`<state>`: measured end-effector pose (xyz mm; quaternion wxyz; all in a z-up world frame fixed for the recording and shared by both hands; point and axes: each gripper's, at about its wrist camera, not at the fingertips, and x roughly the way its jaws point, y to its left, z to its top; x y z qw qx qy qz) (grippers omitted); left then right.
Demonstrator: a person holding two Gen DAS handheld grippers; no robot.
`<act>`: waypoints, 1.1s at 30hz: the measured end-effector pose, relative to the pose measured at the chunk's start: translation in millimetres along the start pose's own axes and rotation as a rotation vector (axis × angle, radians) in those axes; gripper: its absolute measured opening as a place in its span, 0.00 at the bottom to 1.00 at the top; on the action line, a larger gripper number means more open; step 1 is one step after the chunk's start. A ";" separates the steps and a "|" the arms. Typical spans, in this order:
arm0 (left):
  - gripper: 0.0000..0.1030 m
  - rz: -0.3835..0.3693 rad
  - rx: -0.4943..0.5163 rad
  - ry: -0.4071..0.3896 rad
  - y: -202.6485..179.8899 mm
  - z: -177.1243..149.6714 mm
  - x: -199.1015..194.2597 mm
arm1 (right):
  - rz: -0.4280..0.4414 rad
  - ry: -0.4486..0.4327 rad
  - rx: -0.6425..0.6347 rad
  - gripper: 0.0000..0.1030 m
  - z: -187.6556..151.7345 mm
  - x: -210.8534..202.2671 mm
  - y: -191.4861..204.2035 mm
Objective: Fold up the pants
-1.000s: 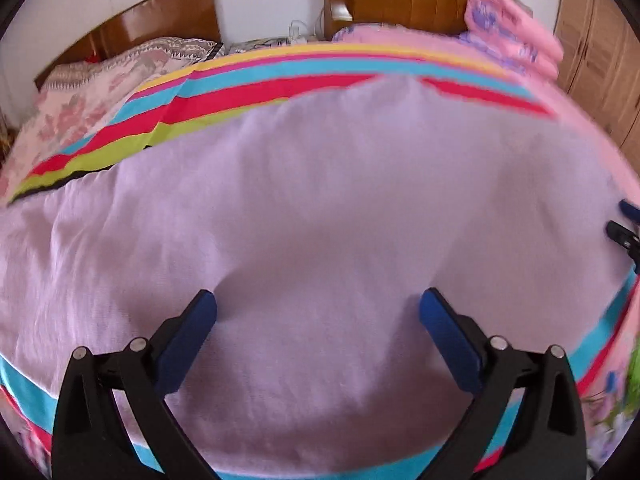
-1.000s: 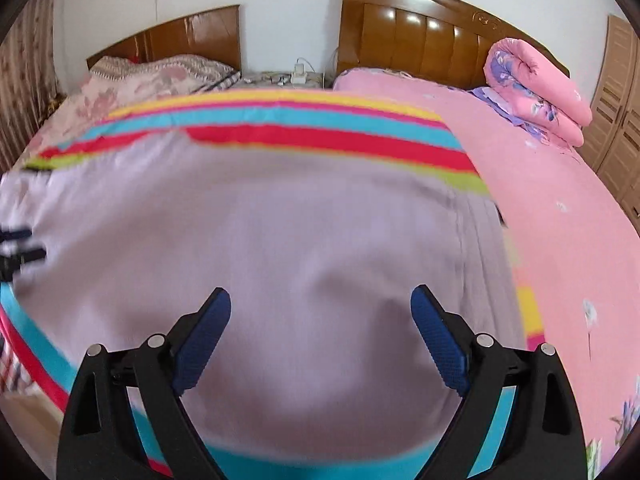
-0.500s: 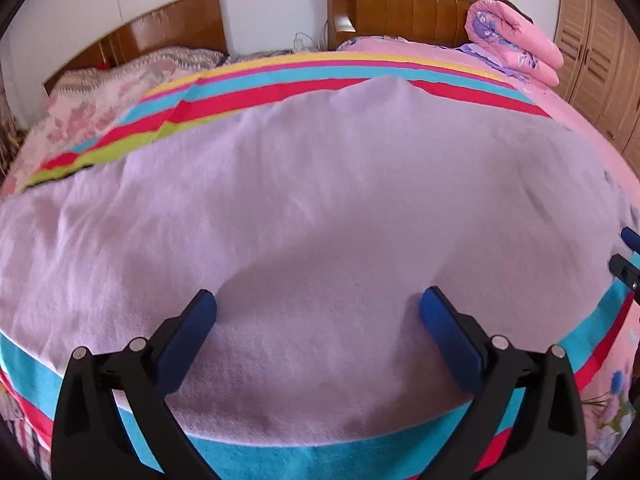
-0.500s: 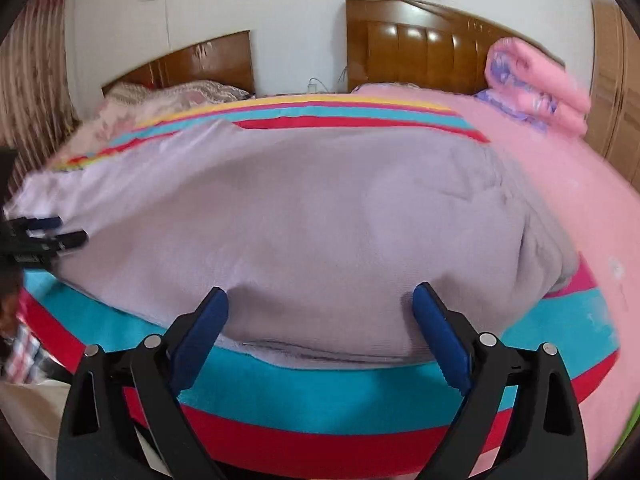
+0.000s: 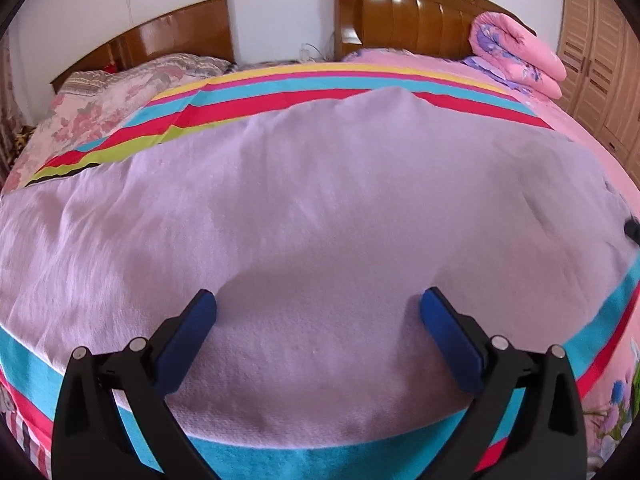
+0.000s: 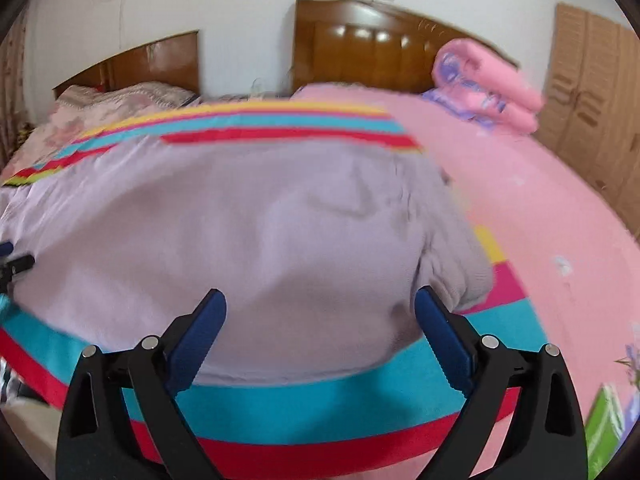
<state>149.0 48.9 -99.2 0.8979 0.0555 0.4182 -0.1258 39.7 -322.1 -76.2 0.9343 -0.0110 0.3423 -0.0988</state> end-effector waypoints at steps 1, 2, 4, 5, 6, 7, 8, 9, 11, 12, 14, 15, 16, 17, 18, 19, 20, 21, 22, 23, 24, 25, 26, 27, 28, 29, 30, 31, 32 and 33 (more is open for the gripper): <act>0.99 -0.030 -0.027 0.000 5.4 1.0 -3.2 | 0.022 -0.011 -0.016 0.89 5.3 -0.7 9.1; 0.99 -0.085 -0.087 -0.007 17.8 2.2 -10.1 | 0.070 -0.025 -0.053 0.89 13.6 -4.7 30.3; 0.99 -0.189 -0.194 -0.047 45.7 3.9 -26.7 | 0.150 -0.027 -0.132 0.89 24.7 -7.4 69.4; 0.99 -0.215 -0.223 -0.068 56.0 4.6 -33.3 | 0.185 -0.023 -0.188 0.89 30.0 -6.7 95.3; 0.99 -0.241 -0.269 -0.110 76.3 4.4 -46.4 | 0.211 -0.023 -0.233 0.89 33.6 -5.5 117.0; 0.99 -0.251 -0.302 -0.151 94.8 3.4 -58.2 | 0.244 -0.022 -0.274 0.89 36.5 -4.4 136.4; 0.99 -0.253 -0.350 -0.204 122.4 -0.1 -73.3 | 0.278 -0.018 -0.325 0.89 39.8 -1.4 160.3; 0.99 -0.250 -0.385 -0.228 140.7 -3.0 -81.1 | 0.293 -0.017 -0.361 0.89 42.4 3.0 178.1; 0.99 -0.248 -0.505 -0.288 199.9 -16.3 -100.2 | 0.317 0.007 -0.412 0.89 44.7 17.1 210.7; 0.99 -0.243 -0.551 -0.305 222.0 -22.9 -105.2 | 0.323 0.021 -0.414 0.89 45.2 21.2 219.2; 0.99 -0.195 -0.687 -0.335 277.4 -42.0 -114.8 | 0.319 0.053 -0.393 0.89 45.5 35.0 230.1; 0.99 -0.188 -0.783 -0.365 313.1 -57.1 -119.2 | 0.316 0.062 -0.380 0.89 45.3 40.2 228.9; 0.99 -0.198 -0.851 -0.387 338.6 -67.8 -120.7 | 0.318 0.077 -0.363 0.89 38.5 42.0 226.7; 0.98 -0.207 -0.917 -0.395 362.7 -77.3 -119.0 | 0.319 0.100 -0.340 0.89 36.7 48.4 224.9; 0.98 -0.233 -0.989 -0.387 390.8 -87.4 -112.9 | 0.314 0.121 -0.321 0.89 34.6 55.7 223.4; 0.96 -0.263 -1.034 -0.382 407.6 -93.6 -106.8 | 0.308 0.141 -0.306 0.89 32.4 62.1 222.9; 0.90 -0.314 -1.090 -0.384 426.0 -101.6 -97.6 | 0.326 0.156 -0.270 0.89 30.6 67.0 220.7; 0.88 -0.355 -1.128 -0.380 437.1 -106.2 -89.4 | 0.339 0.167 -0.237 0.89 30.5 69.6 216.9; 0.83 -0.376 -1.146 -0.377 443.1 -107.4 -83.9 | 0.341 0.171 -0.229 0.89 27.9 67.6 213.3; 0.79 -0.391 -1.157 -0.377 448.5 -108.2 -78.9 | 0.335 0.169 -0.235 0.89 28.5 67.9 214.4; 0.79 -0.398 -1.159 -0.378 451.3 -107.2 -73.5 | 0.333 0.166 -0.241 0.89 25.7 66.5 214.3; 0.77 -0.406 -1.156 -0.379 451.7 -105.2 -70.2 | 0.332 0.164 -0.244 0.89 25.2 66.5 215.3; 0.75 -0.409 -1.149 -0.380 450.5 -102.0 -68.5 | 0.335 0.163 -0.241 0.89 24.6 66.9 215.4; 0.73 -0.407 -1.137 -0.379 451.6 -97.9 -67.2 | 0.337 0.164 -0.239 0.89 24.6 67.7 215.1; 0.73 -0.398 -1.126 -0.375 451.4 -94.6 -66.2 | 0.340 0.164 -0.237 0.89 24.4 68.1 214.4; 0.73 -0.381 -1.121 -0.367 452.8 -89.5 -63.9 | 0.341 0.165 -0.236 0.89 24.0 67.7 212.6; 0.73 -0.366 -1.124 -0.352 455.0 -86.3 -60.1 | 0.340 0.164 -0.236 0.89 24.1 67.8 213.6; 0.72 -0.362 -1.125 -0.347 456.9 -83.2 -58.5 | 0.340 0.164 -0.236 0.89 23.8 67.9 214.2; 0.66 -0.357 -1.123 -0.346 459.4 -79.6 -57.4 | 0.341 0.164 -0.236 0.89 24.0 67.8 213.3; 0.62 -0.341 -1.118 -0.342 461.6 -74.9 -55.7 | 0.341 0.165 -0.236 0.89 24.1 67.6 213.1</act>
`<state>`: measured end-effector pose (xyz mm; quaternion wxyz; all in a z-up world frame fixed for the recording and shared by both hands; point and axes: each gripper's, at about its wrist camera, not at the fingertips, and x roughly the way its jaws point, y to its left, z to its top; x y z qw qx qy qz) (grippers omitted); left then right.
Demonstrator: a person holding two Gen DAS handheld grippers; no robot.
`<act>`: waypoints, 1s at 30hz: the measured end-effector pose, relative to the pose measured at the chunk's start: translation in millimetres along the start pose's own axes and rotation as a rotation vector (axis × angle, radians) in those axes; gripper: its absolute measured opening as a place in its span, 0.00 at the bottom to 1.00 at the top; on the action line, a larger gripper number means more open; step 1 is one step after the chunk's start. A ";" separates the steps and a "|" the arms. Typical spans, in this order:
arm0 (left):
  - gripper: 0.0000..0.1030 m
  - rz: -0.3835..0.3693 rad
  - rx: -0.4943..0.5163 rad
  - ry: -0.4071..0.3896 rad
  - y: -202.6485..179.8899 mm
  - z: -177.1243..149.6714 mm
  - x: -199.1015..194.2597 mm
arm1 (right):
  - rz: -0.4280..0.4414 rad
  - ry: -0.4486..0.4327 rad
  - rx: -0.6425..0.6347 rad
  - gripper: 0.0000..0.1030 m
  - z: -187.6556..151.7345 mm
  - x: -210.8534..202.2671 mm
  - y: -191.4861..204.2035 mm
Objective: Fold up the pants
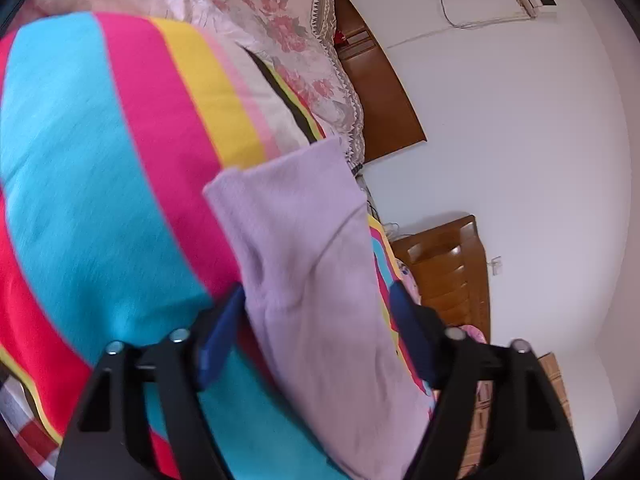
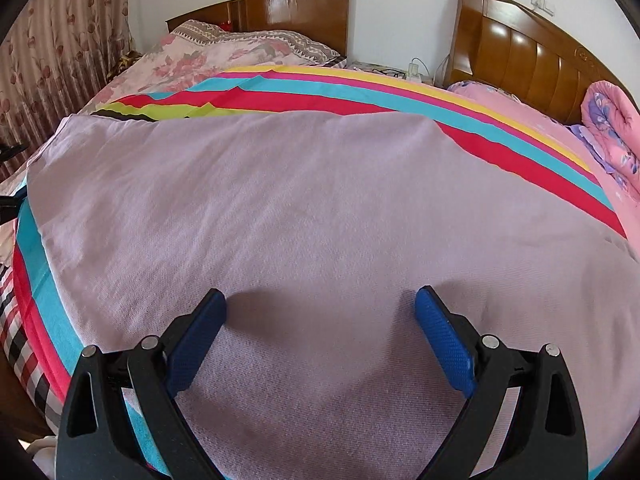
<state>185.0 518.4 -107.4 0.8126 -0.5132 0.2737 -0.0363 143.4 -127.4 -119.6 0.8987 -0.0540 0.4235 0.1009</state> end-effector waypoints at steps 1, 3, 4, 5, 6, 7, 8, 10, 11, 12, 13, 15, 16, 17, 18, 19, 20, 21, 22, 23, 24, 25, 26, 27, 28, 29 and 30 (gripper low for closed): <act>0.47 0.018 0.007 -0.007 -1.5 4.2 3.0 | -0.001 0.001 -0.001 0.89 0.0 0.3 0.3; 0.18 0.066 0.021 -0.022 -0.4 11.6 6.8 | -0.020 0.008 -0.002 0.89 1.2 -2.5 1.7; 0.18 0.071 0.027 -0.026 1.2 11.8 9.5 | -0.034 0.007 -0.004 0.89 2.8 -5.8 3.5; 0.18 0.071 0.032 -0.032 2.7 11.9 10.0 | -0.025 -0.012 -0.016 0.89 7.9 -11.4 10.3; 0.17 0.079 0.048 -0.045 2.6 10.8 10.8 | 0.003 -0.035 -0.036 0.89 13.3 -17.5 18.5; 0.17 0.082 0.058 -0.054 1.0 7.0 10.7 | 0.037 -0.059 -0.065 0.89 20.5 -23.4 30.5; 0.17 0.084 0.067 -0.065 0.5 5.1 9.8 | 0.066 -0.070 -0.089 0.89 25.6 -26.4 40.3; 0.17 0.093 0.075 -0.083 1.4 -0.3 7.1 | 0.159 -0.077 -0.148 0.89 40.4 -27.0 67.1; 0.17 0.097 0.077 -0.088 1.4 -3.3 4.0 | 0.200 -0.070 -0.173 0.89 50.0 -21.8 84.3; 0.16 0.109 0.085 -0.095 -1.6 -3.9 4.3 | 0.223 -0.058 -0.194 0.89 57.2 -15.2 98.3; 0.16 0.118 0.093 -0.099 -4.2 -1.8 5.9 | 0.236 -0.048 -0.217 0.89 63.3 -7.1 112.4; 0.16 0.144 0.134 -0.110 -15.5 -5.9 0.5 | 0.234 -0.049 -0.282 0.89 72.1 12.3 145.1; 0.16 0.149 0.155 -0.118 -22.8 -7.3 -2.9 | 0.241 -0.036 -0.305 0.89 72.5 22.3 157.6; 0.16 0.149 0.185 -0.129 -35.5 -8.7 -7.1 | 0.244 -0.009 -0.323 0.89 71.2 32.2 166.1; 0.16 0.148 0.213 -0.137 -47.6 -11.6 -12.5 | 0.242 0.044 -0.356 0.89 63.9 45.1 176.4; 0.16 0.147 0.245 -0.147 -61.5 -15.2 -16.1 | 0.233 0.033 -0.374 0.89 57.9 49.4 180.8; 0.16 0.143 0.296 -0.158 -82.3 -20.7 -19.7 | 0.232 0.000 -0.369 0.89 55.3 48.0 180.1; 0.16 0.134 0.351 -0.167 -106.4 -27.7 -20.7 | 0.238 0.010 -0.373 0.89 54.6 47.7 178.0; 0.16 0.125 0.407 -0.173 -128.2 -36.8 -21.3 | 0.239 0.009 -0.352 0.89 56.4 43.1 170.8; 0.16 0.114 0.500 -0.181 -162.1 -54.5 -21.8 | 0.238 -0.009 -0.323 0.89 58.7 36.2 162.2; 0.16 0.107 0.571 -0.185 -185.5 -69.3 -20.5 | 0.255 -0.049 -0.270 0.89 62.4 22.4 145.3; 0.16 0.098 0.652 -0.186 -210.7 -88.4 -17.8 | 0.292 -0.105 -0.185 0.89 65.6 2.9 118.0; 0.16 0.090 0.737 -0.185 -233.8 -109.9 -13.6 | 0.303 -0.143 -0.124 0.89 67.4 -10.9 96.7; 0.16 0.080 0.835 -0.180 -260.2 -138.0 -7.0 | 0.294 -0.189 -0.055 0.89 68.1 -26.8 69.5; 0.16 0.066 0.922 -0.167 -280.9 -166.6 1.9 | 0.274 -0.229 0.005 0.89 68.2 -41.5 43.5; 0.16 0.048 0.993 -0.146 -296.3 -192.6 11.6 | 0.235 -0.274 0.078 0.89 66.3 -59.7 9.5; 0.17 0.020 1.071 -0.102 -310.8 -227.8 27.1 | 0.194 -0.311 0.145 0.89 63.0 -75.7 -20.8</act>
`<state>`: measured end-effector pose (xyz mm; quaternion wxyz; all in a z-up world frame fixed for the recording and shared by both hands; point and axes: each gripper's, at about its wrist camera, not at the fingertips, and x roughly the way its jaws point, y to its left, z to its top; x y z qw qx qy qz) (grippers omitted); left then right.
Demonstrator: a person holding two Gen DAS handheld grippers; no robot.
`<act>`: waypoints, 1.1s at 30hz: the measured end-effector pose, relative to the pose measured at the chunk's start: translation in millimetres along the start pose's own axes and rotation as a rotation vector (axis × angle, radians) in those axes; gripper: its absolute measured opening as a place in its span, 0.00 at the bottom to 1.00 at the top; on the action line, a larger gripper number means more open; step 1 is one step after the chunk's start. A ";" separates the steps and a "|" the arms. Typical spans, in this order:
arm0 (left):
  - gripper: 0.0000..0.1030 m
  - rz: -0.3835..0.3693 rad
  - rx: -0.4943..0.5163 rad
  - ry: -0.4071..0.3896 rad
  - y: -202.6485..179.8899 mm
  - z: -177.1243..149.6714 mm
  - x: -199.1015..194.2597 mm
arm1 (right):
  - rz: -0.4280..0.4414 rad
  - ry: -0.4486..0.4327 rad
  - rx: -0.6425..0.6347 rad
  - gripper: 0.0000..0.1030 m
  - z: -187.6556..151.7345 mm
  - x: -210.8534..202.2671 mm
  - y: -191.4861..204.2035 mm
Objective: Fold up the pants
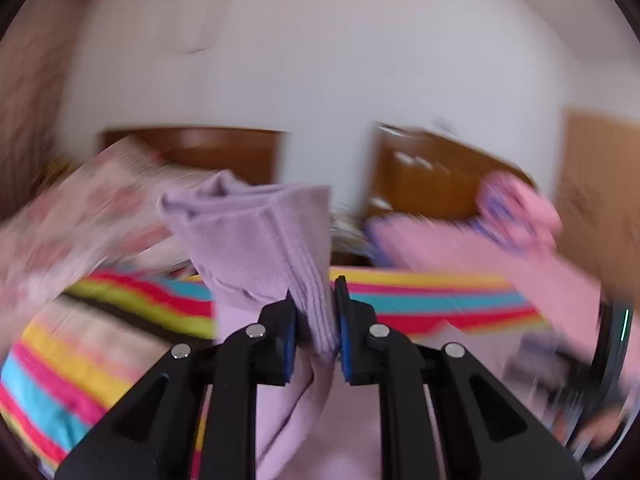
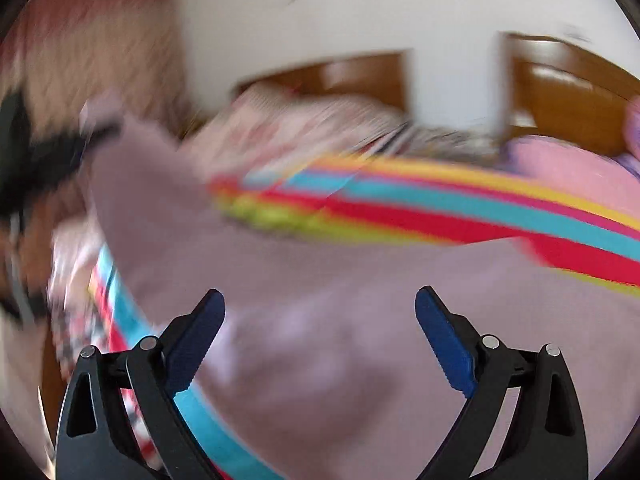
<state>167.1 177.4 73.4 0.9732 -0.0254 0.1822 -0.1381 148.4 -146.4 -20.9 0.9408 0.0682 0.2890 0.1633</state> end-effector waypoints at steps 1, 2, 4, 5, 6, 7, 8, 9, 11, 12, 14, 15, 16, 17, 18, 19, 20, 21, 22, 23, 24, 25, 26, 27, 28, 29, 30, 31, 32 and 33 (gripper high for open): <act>0.20 -0.040 0.038 0.024 -25.7 -6.4 11.0 | -0.037 -0.031 0.041 0.89 3.0 -16.0 -19.2; 0.27 -0.096 0.072 0.059 -52.0 -16.4 23.6 | -0.088 -0.072 0.097 0.90 6.6 -37.3 -44.7; 0.54 -0.237 0.147 0.163 -108.5 -48.9 52.2 | -0.152 -0.134 0.174 0.90 7.9 -70.3 -81.8; 0.68 -0.281 0.191 0.199 -131.2 -66.7 61.0 | -0.191 -0.162 0.217 0.90 5.6 -87.5 -103.0; 0.70 -0.322 0.259 0.229 -157.5 -88.2 66.7 | -0.214 -0.172 0.241 0.90 3.1 -96.6 -115.2; 0.70 -0.334 0.317 0.254 -174.5 -104.3 69.6 | -0.231 -0.176 0.260 0.90 0.0 -103.3 -124.0; 0.70 -0.333 0.375 0.277 -187.6 -118.1 70.7 | -0.248 -0.175 0.283 0.90 -5.1 -109.4 -135.2; 0.70 -0.329 0.418 0.279 -195.0 -129.2 67.3 | -0.253 -0.169 0.298 0.90 -10.8 -114.1 -143.2; 0.73 -0.336 0.407 0.268 -187.8 -135.6 55.4 | -0.227 -0.132 0.322 0.90 -22.0 -111.0 -153.1; 0.76 -0.327 0.368 0.252 -174.5 -135.1 45.4 | -0.202 -0.113 0.326 0.90 -24.2 -103.5 -153.8; 0.87 -0.268 0.275 0.211 -132.4 -133.1 28.5 | -0.118 -0.064 0.344 0.91 -35.8 -87.9 -149.9; 0.88 -0.227 0.234 0.201 -110.5 -132.7 23.6 | -0.055 -0.030 0.356 0.91 -45.0 -82.0 -142.9; 0.89 -0.174 0.187 0.192 -88.5 -134.4 15.4 | 0.005 0.007 0.364 0.91 -51.3 -71.0 -135.0; 0.89 -0.101 0.115 0.181 -56.8 -137.3 5.9 | 0.061 0.048 0.375 0.91 -57.4 -55.5 -124.5; 0.89 -0.061 0.067 0.178 -40.1 -139.1 -1.1 | 0.105 0.085 0.389 0.91 -62.5 -41.1 -116.4; 0.89 -0.006 -0.001 0.178 -15.0 -142.6 -10.0 | 0.135 0.110 0.396 0.90 -65.8 -32.5 -109.4; 0.89 0.025 -0.043 0.176 1.4 -143.5 -16.2 | 0.190 0.153 0.405 0.83 -68.7 -14.7 -100.0; 0.90 0.067 -0.102 0.171 26.4 -146.9 -24.1 | 0.213 0.185 0.408 0.78 -70.6 -0.2 -92.5; 0.90 0.094 -0.133 0.170 40.3 -150.5 -29.0 | 0.216 0.218 0.405 0.77 -71.6 14.8 -85.0; 0.90 0.123 -0.160 0.173 52.6 -154.4 -32.2 | 0.206 0.252 0.391 0.77 -74.5 29.8 -73.8; 0.90 0.149 -0.183 0.177 63.9 -158.7 -34.6 | 0.199 0.268 0.388 0.75 -75.2 40.3 -69.5; 0.90 0.162 -0.198 0.179 72.2 -161.7 -38.3 | 0.193 0.287 0.395 0.74 -75.5 50.4 -66.7; 0.90 0.165 -0.207 0.180 77.0 -164.9 -38.5 | 0.187 0.311 0.399 0.73 -76.2 62.8 -62.7; 0.91 0.165 -0.210 0.182 78.7 -167.4 -38.5 | 0.176 0.310 0.384 0.73 -75.7 68.7 -58.6; 0.92 0.164 -0.207 0.184 77.0 -169.9 -36.2 | 0.159 0.315 0.354 0.73 -74.2 73.4 -51.4; 0.92 0.160 -0.196 0.188 74.5 -172.7 -33.5 | 0.154 0.329 0.339 0.73 -75.7 75.5 -45.2; 0.92 0.155 -0.188 0.191 73.4 -176.4 -35.2 | 0.165 0.346 0.322 0.73 -75.7 77.6 -38.0; 0.93 0.147 -0.178 0.195 70.7 -178.0 -33.8 | 0.178 0.373 0.296 0.73 -77.1 80.4 -29.1; 0.93 0.139 -0.169 0.201 69.9 -179.6 -32.6 | 0.169 0.388 0.268 0.73 -76.5 79.8 -25.9; 0.93 0.133 -0.159 0.207 66.0 -181.8 -27.8 | 0.159 0.402 0.234 0.73 -74.9 80.5 -20.6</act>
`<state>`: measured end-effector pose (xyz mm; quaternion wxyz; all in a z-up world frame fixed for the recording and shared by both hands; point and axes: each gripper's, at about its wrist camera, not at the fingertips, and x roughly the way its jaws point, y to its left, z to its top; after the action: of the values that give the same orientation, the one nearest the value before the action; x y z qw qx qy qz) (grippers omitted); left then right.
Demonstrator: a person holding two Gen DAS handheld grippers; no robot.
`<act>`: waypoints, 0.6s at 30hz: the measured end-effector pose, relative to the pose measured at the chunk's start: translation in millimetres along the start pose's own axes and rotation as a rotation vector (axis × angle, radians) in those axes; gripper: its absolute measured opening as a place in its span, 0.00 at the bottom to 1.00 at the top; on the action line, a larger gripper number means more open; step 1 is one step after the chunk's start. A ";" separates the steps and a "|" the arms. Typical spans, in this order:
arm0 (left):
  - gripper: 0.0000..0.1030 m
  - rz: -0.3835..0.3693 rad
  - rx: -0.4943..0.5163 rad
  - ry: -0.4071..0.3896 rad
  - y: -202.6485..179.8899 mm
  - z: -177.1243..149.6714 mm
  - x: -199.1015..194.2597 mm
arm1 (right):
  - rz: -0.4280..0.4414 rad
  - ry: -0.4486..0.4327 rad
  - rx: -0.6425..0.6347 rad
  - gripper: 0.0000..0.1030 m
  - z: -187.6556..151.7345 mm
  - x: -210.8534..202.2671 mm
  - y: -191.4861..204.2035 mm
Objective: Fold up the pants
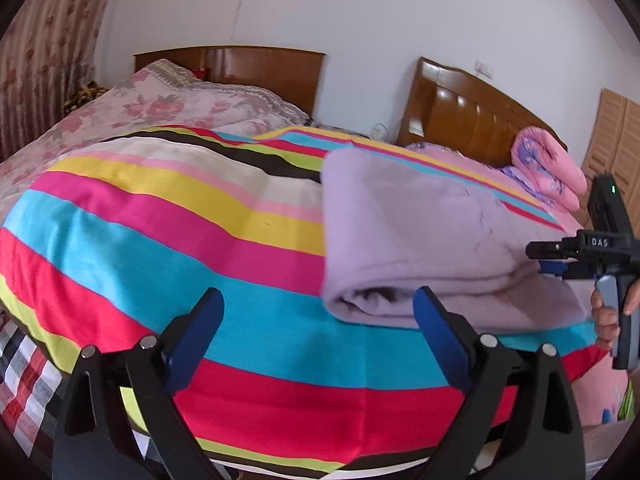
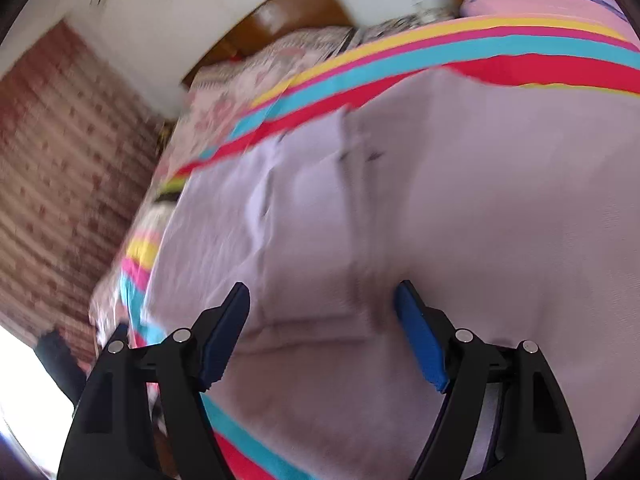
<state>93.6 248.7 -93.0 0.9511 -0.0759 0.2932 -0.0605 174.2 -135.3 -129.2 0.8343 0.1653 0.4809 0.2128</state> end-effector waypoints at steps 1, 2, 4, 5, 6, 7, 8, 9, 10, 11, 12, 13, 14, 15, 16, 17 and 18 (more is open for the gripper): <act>0.93 -0.003 0.005 0.002 -1.5 -1.6 2.0 | 0.004 0.019 -0.012 0.73 -0.5 1.8 3.8; 0.93 -0.008 0.009 0.003 -4.4 -3.5 2.3 | 0.022 0.035 0.000 0.73 -0.4 0.1 4.3; 0.93 -0.019 0.016 0.007 -6.2 -5.4 4.0 | 0.072 0.059 0.035 0.72 2.5 3.5 2.0; 0.94 -0.019 0.019 0.009 -6.0 -5.3 4.5 | 0.082 0.060 0.051 0.69 0.8 1.1 -2.9; 0.94 -0.013 0.024 0.012 -6.0 -5.9 4.8 | 0.094 0.058 0.072 0.65 3.5 3.0 -3.8; 0.94 -0.007 0.026 0.014 -5.6 -6.6 4.4 | 0.111 0.050 0.092 0.63 5.3 1.6 -8.3; 0.94 0.000 0.023 0.015 -3.3 -6.8 4.0 | 0.142 0.039 0.130 0.57 8.2 5.2 -14.0; 0.94 0.003 0.018 0.016 -1.7 -6.2 3.9 | 0.154 0.036 0.153 0.51 10.0 8.0 -16.9; 0.94 0.005 0.012 0.017 0.4 -6.1 3.2 | 0.167 0.025 0.185 0.47 11.5 11.1 -23.1; 0.94 0.006 0.008 0.017 1.8 -6.2 2.0 | 0.170 0.019 0.201 0.38 11.8 10.2 -28.0; 0.94 0.010 0.006 0.017 2.8 -5.1 1.8 | 0.164 0.012 0.215 0.24 11.6 11.9 -32.0; 0.94 0.015 0.007 0.017 3.3 -4.8 1.2 | 0.170 0.000 0.223 0.17 10.2 13.0 -33.8; 0.94 0.019 0.008 0.017 3.1 -4.3 0.1 | 0.175 -0.016 0.216 0.14 9.0 11.2 -32.9; 0.94 0.017 0.010 0.017 2.2 -3.6 -1.3 | 0.164 -0.044 0.176 0.14 8.6 6.0 -24.6; 0.95 0.009 0.013 0.020 1.1 -3.0 -1.5 | 0.159 -0.067 0.145 0.14 13.6 0.2 -14.5; 0.96 -0.003 0.020 0.024 -1.7 -1.8 -1.4 | 0.167 -0.085 0.123 0.14 17.9 -5.3 -5.7; 0.96 -0.011 0.028 0.026 -4.6 -0.8 -1.0 | 0.177 -0.106 0.097 0.14 25.9 -12.9 6.0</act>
<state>92.0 244.3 -92.2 0.9478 -0.0632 0.3044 -0.0710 189.9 -138.7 -104.3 0.8276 0.2581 0.4294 0.2532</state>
